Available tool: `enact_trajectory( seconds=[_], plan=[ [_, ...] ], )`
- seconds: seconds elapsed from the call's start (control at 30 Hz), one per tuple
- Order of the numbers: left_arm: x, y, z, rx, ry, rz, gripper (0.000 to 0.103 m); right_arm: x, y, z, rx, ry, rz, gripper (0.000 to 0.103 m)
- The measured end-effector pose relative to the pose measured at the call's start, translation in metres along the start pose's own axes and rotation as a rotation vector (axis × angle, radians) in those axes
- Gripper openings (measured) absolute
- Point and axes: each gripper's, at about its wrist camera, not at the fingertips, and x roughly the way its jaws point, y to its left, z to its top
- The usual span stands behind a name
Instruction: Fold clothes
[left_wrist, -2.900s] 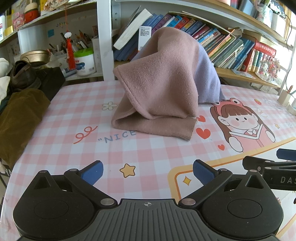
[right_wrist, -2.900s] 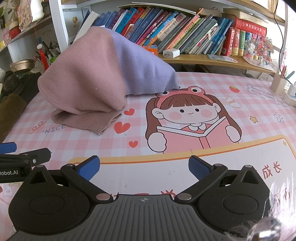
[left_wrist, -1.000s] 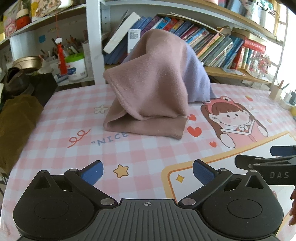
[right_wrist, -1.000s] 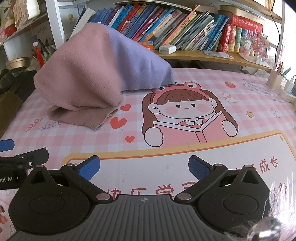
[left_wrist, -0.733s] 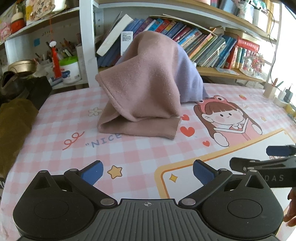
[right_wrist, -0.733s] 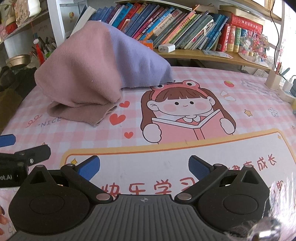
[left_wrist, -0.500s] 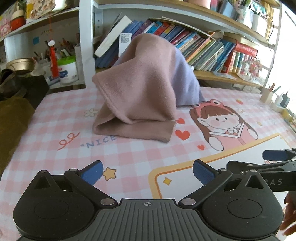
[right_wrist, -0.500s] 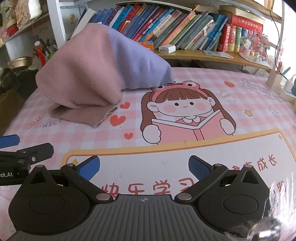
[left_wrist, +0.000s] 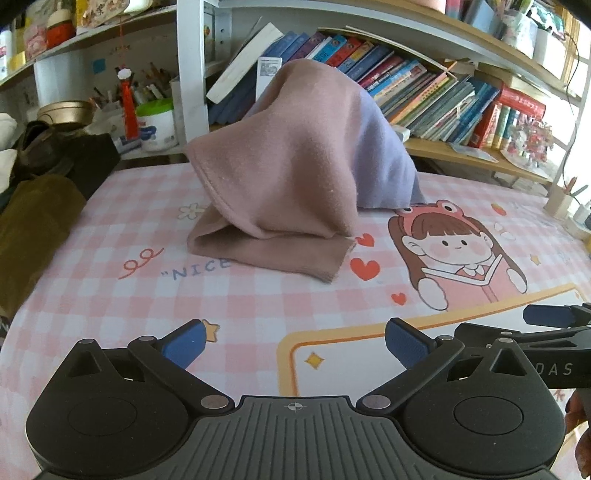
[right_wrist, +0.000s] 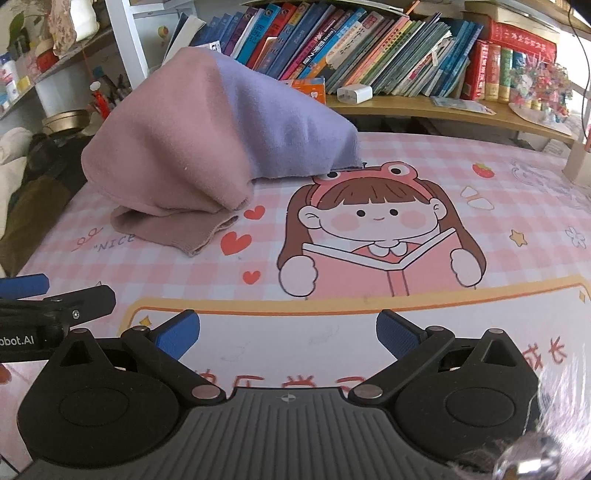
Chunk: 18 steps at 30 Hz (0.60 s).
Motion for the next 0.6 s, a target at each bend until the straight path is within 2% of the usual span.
enact_trajectory(
  seconds=[0.3,0.6],
  plan=[
    [-0.003,-0.029,0.006,-0.059,-0.008,0.032,0.103,-0.002,-0.038,0.009,-0.018,0.033,0.073,0.103],
    [-0.003,-0.024,0.037,-0.102,-0.088,0.116,0.103,0.000,-0.069,0.016,0.037,0.047,0.110,0.103]
  ],
)
